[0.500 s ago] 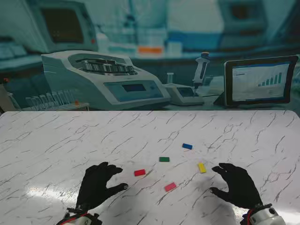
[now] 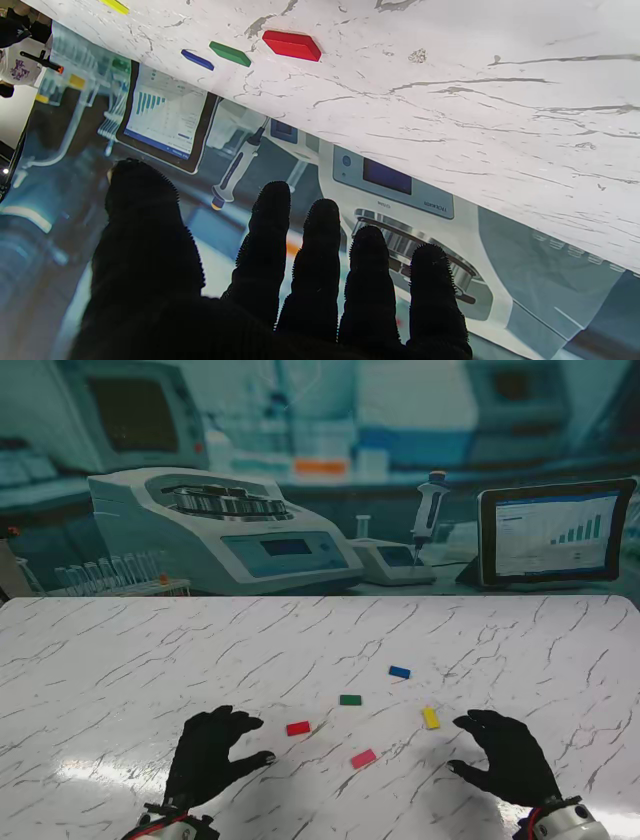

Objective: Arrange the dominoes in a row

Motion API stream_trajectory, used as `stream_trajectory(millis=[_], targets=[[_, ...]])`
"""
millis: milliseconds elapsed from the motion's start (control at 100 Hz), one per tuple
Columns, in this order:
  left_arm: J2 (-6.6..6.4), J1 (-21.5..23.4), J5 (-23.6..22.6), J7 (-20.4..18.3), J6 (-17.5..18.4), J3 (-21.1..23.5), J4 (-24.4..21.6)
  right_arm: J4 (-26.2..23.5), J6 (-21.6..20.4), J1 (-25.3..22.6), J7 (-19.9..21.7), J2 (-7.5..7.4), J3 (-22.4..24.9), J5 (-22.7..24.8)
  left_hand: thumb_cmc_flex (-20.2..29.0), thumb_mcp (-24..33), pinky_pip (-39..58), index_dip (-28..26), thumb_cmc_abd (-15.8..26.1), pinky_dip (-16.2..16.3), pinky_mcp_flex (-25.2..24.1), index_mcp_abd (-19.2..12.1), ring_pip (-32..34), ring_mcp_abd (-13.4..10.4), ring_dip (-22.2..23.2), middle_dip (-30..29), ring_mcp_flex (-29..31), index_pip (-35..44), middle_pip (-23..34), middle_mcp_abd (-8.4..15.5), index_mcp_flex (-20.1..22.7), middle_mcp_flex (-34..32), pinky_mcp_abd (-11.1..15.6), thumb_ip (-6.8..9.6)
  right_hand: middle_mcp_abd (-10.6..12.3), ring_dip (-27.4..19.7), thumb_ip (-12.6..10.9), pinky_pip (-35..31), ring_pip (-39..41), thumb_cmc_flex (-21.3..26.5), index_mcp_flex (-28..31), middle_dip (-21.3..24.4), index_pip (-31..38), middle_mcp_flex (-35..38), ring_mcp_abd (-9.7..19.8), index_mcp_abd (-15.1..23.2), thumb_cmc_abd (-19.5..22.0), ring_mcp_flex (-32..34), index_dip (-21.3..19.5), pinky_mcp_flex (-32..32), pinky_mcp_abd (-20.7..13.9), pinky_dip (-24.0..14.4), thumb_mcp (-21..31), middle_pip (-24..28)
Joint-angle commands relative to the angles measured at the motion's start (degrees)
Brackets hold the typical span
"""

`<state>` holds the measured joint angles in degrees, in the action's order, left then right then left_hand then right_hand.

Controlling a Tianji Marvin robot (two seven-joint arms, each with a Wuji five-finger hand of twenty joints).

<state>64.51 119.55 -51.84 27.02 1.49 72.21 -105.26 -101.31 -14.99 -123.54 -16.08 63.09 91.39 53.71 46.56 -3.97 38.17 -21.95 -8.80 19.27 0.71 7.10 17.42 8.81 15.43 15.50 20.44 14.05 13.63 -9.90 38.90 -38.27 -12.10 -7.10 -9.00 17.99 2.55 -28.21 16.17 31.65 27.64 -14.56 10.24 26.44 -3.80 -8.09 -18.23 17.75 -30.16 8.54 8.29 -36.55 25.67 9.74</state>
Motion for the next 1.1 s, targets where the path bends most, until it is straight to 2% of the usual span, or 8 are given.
stream_trajectory(millis=[0,570,830,1090], targets=[[0.23,0.2,0.2,-0.6,1.4,0.0,0.0,-0.2,-0.2,-0.3,-0.1,0.37,-0.3,0.0,-1.0,0.7,-1.1,0.1,-0.1,-0.2,-0.1,-0.2,0.4,-1.4,-0.8,-0.5,-1.9,-0.7,-0.6,0.5,-0.5,1.2,2.2,1.56,-1.0,0.1,-2.3,1.4,-0.6,-0.2,-1.3,0.0,-0.3,0.3,-0.8,-1.1,1.3,0.2,0.8,0.2,8.0,-1.1,-1.4,-1.0],[0.32,0.8,0.6,-0.6,0.5,-0.1,-0.2,-0.3,0.0,0.1,-1.2,0.36,0.0,1.3,-1.0,0.7,-0.9,0.0,-0.1,0.0,0.0,-0.3,0.5,-1.5,-0.8,-0.5,-1.7,-0.6,-0.6,0.5,-0.5,1.2,2.0,1.56,-0.8,0.2,-2.4,2.0,-0.7,0.3,-1.2,-0.2,-0.1,0.7,-0.6,-0.8,0.6,0.5,0.7,0.4,8.0,-2.0,-1.7,-1.0],[0.36,1.2,0.8,-0.9,-0.3,0.1,-0.4,-2.0,-0.4,1.2,1.6,-0.13,-0.2,2.3,-0.9,0.7,-0.8,0.0,-0.2,0.0,-0.1,-0.3,0.4,-1.5,-0.8,-0.5,-1.8,-0.6,-0.5,0.6,-0.4,1.1,2.0,1.56,-0.7,0.1,-2.4,2.3,-0.8,0.4,-1.3,-0.1,-0.1,0.6,-0.6,-0.8,0.7,0.5,0.7,0.4,7.8,-2.2,-1.8,-1.0],[0.34,1.5,0.8,-0.9,-0.3,0.1,-0.4,-2.8,0.6,4.4,3.4,-0.6,-2.9,3.3,-0.9,0.7,-0.8,0.0,-0.2,0.0,0.0,-0.3,0.5,-1.5,-0.8,-0.5,-1.8,-0.6,-0.6,0.6,-0.4,1.1,1.9,1.56,-0.8,0.2,-2.4,2.7,-0.7,0.5,-1.3,-0.2,-0.1,0.6,-0.6,-0.9,0.6,0.7,0.7,0.2,6.9,-2.2,-1.7,-1.0]])
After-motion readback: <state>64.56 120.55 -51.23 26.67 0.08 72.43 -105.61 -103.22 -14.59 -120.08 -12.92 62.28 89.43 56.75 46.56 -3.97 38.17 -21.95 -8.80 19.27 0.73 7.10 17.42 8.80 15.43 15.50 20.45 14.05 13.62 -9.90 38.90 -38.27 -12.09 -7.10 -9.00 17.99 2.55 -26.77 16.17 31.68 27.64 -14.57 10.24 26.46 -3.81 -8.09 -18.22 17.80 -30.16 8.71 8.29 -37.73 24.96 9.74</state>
